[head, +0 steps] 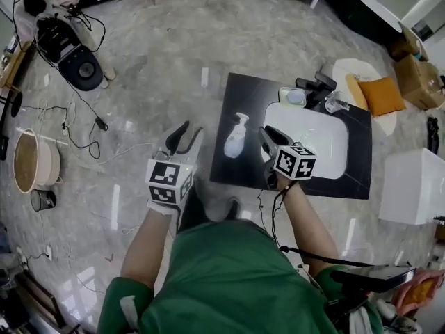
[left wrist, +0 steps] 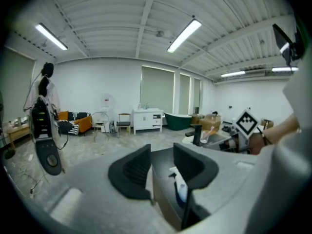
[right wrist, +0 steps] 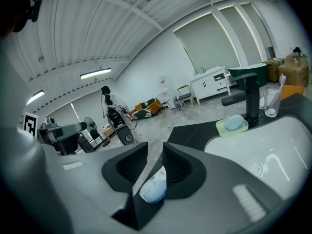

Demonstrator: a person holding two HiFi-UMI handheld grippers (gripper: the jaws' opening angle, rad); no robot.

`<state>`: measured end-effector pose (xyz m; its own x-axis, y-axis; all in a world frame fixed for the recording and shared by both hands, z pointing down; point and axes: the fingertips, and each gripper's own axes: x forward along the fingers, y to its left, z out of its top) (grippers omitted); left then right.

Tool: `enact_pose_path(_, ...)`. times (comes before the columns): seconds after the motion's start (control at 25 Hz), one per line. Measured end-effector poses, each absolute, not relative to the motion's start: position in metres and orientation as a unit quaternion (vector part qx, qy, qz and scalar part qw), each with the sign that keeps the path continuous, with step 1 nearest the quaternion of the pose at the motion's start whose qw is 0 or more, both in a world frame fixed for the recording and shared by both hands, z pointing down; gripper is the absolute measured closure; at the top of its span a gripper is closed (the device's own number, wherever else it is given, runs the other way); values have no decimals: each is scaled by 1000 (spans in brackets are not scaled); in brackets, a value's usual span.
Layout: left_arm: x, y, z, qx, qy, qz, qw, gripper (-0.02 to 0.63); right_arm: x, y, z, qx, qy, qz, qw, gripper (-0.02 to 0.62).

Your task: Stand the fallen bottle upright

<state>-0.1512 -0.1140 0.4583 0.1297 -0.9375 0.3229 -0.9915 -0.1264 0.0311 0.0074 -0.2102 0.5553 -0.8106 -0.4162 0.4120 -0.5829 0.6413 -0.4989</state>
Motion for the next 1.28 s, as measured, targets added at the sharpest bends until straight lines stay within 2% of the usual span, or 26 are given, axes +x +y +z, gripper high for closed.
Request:
enact_pose_path(0.64,-228,-225,531,812,-537,175,148,457,-47,-268,657,350,-814,408,222,491)
enact_pose_path(1.0,-239,-233,549,819,-513,199,161,457,-63,-283,710,333,-759,495,259,439)
enact_pose_path(1.28,-246,-227,562,806,-525,217,167,457,-66,-291,738,316,-742,523,276,439)
